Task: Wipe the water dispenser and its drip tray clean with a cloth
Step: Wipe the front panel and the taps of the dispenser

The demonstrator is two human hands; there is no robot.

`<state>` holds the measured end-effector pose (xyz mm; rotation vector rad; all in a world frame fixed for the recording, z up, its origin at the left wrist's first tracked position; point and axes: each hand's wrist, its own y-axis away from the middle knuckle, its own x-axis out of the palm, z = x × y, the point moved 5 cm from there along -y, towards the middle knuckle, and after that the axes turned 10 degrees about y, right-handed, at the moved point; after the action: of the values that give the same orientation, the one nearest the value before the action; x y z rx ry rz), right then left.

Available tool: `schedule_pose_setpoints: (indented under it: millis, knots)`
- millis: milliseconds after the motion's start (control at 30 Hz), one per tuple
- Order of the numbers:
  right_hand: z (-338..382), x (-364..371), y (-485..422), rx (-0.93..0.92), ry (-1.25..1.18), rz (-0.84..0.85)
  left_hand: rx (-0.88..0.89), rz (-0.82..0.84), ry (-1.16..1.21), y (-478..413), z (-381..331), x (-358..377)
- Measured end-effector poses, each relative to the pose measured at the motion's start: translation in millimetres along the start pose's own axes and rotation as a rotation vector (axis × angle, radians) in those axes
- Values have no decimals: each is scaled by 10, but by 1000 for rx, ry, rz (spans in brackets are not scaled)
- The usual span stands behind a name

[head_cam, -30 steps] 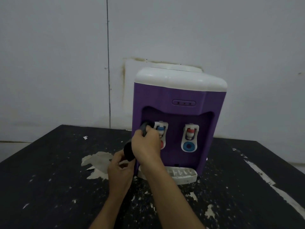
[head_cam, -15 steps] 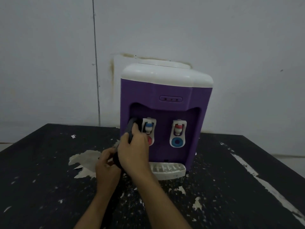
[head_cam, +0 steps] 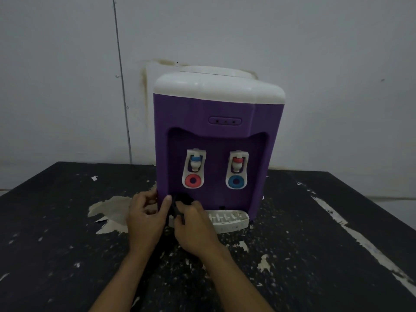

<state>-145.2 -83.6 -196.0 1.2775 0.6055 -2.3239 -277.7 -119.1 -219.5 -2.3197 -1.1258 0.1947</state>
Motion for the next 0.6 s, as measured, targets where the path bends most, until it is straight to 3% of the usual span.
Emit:
schedule_pose_setpoints:
  millis: [200, 467, 600]
  knots:
    - [-177, -214, -12, 38, 46, -155, 130, 34, -180, 22, -31, 63]
    - [-834, -529, 111, 353, -123, -572, 201, 24, -303, 83, -72, 135]
    - [-794, -546, 138, 241, -49, -503, 179, 2, -307, 122, -96, 194]
